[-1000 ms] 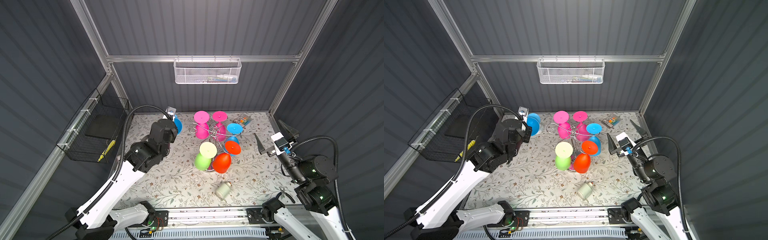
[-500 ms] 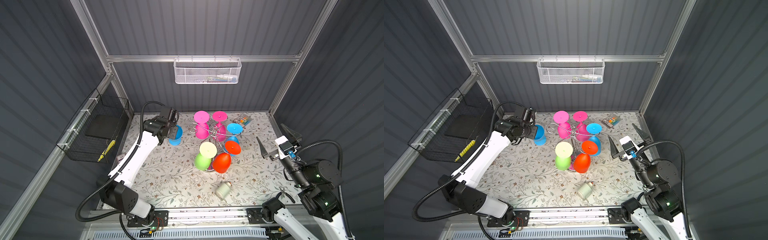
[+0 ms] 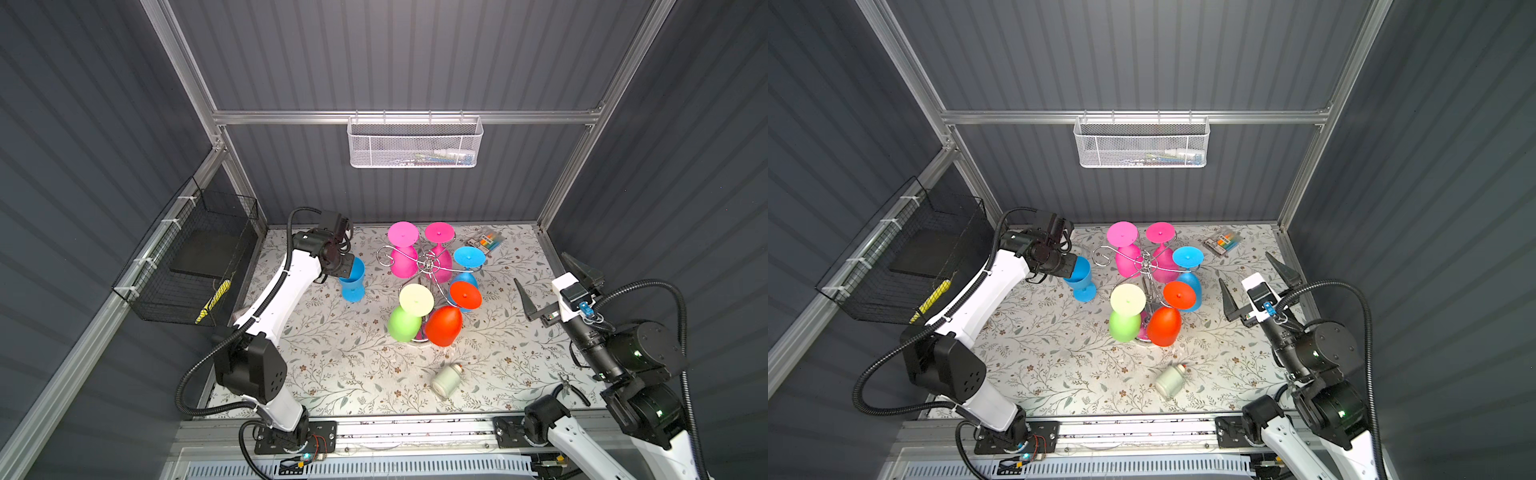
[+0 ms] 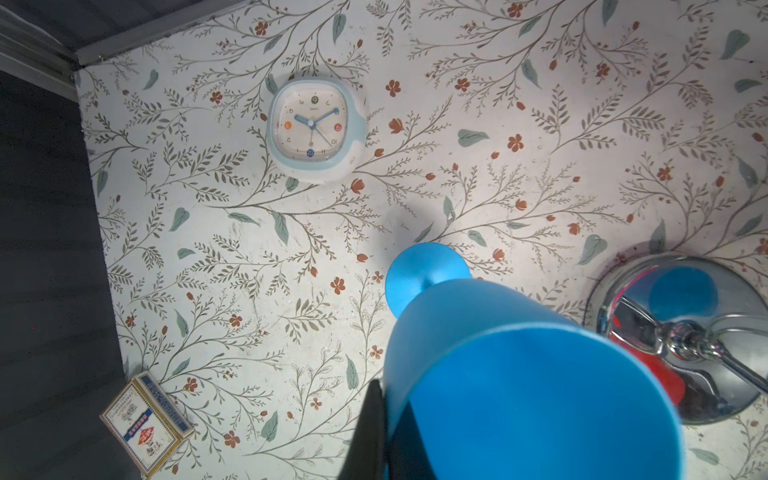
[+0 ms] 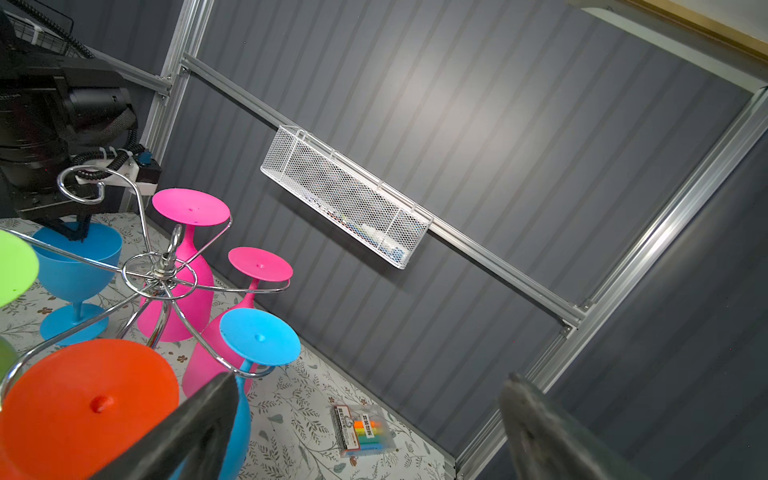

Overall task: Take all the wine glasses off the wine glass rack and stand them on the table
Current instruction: 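Lower the blue glass upright onto the table and open the left gripper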

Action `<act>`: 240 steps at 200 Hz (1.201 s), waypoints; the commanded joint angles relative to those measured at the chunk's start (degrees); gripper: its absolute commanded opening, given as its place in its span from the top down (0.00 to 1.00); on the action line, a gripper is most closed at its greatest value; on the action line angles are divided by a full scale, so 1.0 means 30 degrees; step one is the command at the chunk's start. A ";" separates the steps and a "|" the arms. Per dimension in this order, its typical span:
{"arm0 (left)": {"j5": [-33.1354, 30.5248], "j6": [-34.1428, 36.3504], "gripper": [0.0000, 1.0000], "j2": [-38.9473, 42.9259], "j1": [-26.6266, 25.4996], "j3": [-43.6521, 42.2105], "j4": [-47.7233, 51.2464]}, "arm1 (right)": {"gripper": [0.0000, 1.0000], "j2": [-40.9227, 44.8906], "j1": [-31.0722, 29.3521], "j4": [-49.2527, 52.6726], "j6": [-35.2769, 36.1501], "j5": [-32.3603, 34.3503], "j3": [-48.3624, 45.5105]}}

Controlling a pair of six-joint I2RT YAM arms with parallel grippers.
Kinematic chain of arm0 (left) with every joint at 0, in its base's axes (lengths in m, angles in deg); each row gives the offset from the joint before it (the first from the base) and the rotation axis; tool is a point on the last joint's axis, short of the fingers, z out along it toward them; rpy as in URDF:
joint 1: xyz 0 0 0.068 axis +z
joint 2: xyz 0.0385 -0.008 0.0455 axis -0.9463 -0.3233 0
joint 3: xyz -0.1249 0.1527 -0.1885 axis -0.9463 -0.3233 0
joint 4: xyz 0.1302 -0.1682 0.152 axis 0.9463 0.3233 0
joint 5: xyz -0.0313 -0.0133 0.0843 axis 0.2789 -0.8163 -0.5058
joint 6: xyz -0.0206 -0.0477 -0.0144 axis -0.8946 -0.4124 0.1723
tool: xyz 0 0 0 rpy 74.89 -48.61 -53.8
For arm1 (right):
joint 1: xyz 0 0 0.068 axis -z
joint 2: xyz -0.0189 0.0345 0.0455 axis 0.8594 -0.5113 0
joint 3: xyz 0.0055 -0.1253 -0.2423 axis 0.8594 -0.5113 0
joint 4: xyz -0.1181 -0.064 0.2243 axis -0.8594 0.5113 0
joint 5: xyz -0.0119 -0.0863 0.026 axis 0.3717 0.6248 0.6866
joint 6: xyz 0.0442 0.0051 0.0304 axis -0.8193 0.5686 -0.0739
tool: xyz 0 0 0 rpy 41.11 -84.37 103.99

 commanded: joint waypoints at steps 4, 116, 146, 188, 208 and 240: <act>0.1171 0.0436 1.00 -0.0519 0.0500 0.0398 -0.0304 | 0.01 0.0285 -0.0090 0.0360 -0.0329 0.0311 0.0285; 0.2162 0.0788 1.00 -0.2819 0.1398 0.0656 -0.1165 | 0.01 0.0206 -0.0090 0.0786 -0.0554 0.0153 0.0299; 0.2312 0.0869 1.00 -0.3327 0.1457 0.1052 -0.0995 | 0.01 0.0235 -0.0090 0.0816 -0.0615 0.0192 0.0336; 0.2439 0.0677 0.89 -0.3375 0.1486 0.1140 -0.1035 | 0.01 0.0236 -0.0091 0.0934 -0.0623 0.0232 0.0339; 0.2592 0.0560 0.81 -0.3288 0.1486 0.1126 -0.1101 | 0.01 0.0222 -0.0074 0.0963 -0.0593 0.0215 0.0281; 0.2848 0.0263 0.64 -0.3185 0.1516 0.1332 -0.1269 | 0.01 0.0206 -0.0090 0.1045 -0.0645 0.0201 0.0256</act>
